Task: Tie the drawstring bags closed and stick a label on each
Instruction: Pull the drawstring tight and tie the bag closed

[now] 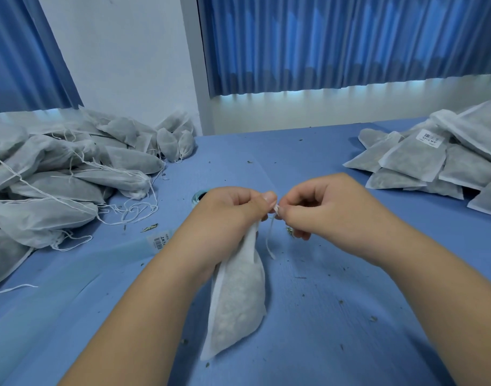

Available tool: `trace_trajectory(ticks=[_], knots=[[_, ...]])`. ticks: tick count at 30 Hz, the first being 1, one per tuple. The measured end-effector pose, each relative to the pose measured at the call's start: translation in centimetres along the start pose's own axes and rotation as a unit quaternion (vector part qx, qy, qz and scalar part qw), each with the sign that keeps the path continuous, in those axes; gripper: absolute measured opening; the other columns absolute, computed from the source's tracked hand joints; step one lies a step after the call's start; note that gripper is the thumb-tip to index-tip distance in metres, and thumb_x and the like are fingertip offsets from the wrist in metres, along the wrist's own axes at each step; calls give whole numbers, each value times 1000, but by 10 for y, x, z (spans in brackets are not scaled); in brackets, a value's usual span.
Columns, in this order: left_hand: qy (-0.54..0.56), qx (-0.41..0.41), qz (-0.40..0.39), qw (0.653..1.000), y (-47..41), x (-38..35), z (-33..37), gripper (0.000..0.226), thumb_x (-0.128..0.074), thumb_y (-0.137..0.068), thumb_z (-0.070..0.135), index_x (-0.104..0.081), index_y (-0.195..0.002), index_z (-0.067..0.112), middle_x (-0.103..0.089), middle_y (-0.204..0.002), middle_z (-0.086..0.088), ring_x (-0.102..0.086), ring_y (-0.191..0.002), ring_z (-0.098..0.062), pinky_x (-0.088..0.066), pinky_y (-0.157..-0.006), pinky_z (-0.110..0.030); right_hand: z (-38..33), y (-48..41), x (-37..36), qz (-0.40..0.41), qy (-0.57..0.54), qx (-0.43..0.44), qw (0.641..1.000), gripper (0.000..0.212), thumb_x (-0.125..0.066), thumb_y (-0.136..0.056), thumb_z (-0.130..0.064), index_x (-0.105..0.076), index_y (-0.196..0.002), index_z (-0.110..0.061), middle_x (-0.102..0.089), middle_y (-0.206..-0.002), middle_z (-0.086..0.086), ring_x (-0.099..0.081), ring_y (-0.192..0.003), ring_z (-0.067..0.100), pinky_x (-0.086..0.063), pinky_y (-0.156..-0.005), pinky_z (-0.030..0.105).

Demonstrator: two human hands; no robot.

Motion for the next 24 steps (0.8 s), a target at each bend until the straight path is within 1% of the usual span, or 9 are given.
trace_trajectory(ticks=[2, 5, 7, 10, 13, 16, 19, 21, 24], knots=[[28, 10, -12, 999, 0, 0, 0, 37, -64, -91, 34, -69, -55, 26, -52, -49, 14, -46, -46, -6, -39, -52, -20, -1, 1, -1, -5, -6, 3, 1000, 14, -69, -81, -14, -71, -67, -13, -61, -54, -4, -56, -50, 5, -46, -53, 15], [51, 17, -24, 998, 1, -2, 0, 39, -64, -91, 33, -69, -53, 25, -53, -48, 12, -45, -43, -6, -40, -47, -17, -2, 2, -2, -13, -3, 5, 1000, 16, -68, -82, -12, -70, -66, -16, -60, -53, -4, -54, -50, 6, -45, -52, 15], [48, 11, -13, 999, -1, -2, -1, 36, -65, -90, 34, -69, -55, 25, -52, -50, 12, -44, -47, -8, -40, -51, -21, -2, 2, -3, -16, 2, 5, 1000, 17, -67, -81, -11, -69, -66, -17, -59, -53, -5, -53, -51, 6, -44, -52, 15], [38, -1, 12, 999, -2, 0, -2, 29, -68, -88, 37, -71, -62, 24, -54, -60, 10, -44, -57, -11, -38, -65, -31, 0, 0, -4, -13, 5, -6, 1000, 15, -67, -81, -11, -68, -67, -17, -60, -54, -5, -53, -51, 5, -47, -52, 16], [49, -7, 14, 999, -2, -1, -1, 26, -69, -86, 37, -72, -63, 25, -55, -65, 8, -45, -58, -11, -38, -68, -33, 1, 0, -3, -9, -7, -12, 1000, 13, -68, -80, -15, -69, -67, -17, -61, -54, -6, -55, -50, 4, -48, -52, 17], [60, -6, 9, 998, -2, 0, -1, 25, -71, -85, 37, -73, -63, 24, -57, -64, 9, -47, -55, -8, -40, -64, -29, 2, -1, -2, -5, -14, -15, 1000, 12, -70, -79, -19, -69, -67, -16, -62, -55, -5, -57, -50, 4, -47, -52, 19], [67, 5, 1, 998, -2, 0, -3, 30, -70, -85, 36, -71, -58, 24, -56, -55, 11, -48, -49, -6, -40, -57, -25, 4, -1, -1, -8, -12, -23, 1000, 12, -71, -78, -24, -71, -69, -16, -63, -57, -5, -57, -51, 5, -48, -54, 23], [75, 14, -9, 997, -2, -1, -4, 34, -69, -87, 36, -70, -55, 23, -54, -50, 10, -47, -45, -6, -40, -51, -22, 4, -1, -2, -10, -16, -25, 1000, 11, -71, -79, -22, -72, -71, -15, -63, -57, -6, -57, -51, 5, -47, -55, 24], [93, 25, -36, 995, -2, -3, -6, 35, -66, -88, 35, -69, -56, 21, -54, -53, 7, -46, -44, -7, -41, -50, -23, 4, -1, -2, -21, -24, -25, 999, 11, -71, -80, -23, -73, -71, -16, -63, -57, -5, -57, -53, 7, -47, -57, 25]])
Point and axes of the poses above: each hand's wrist, its own y-axis away from the middle knuckle, its own x-axis out of the back of the hand, z = x × y, the point moved 5 cm from there along -y, towards the middle knuckle
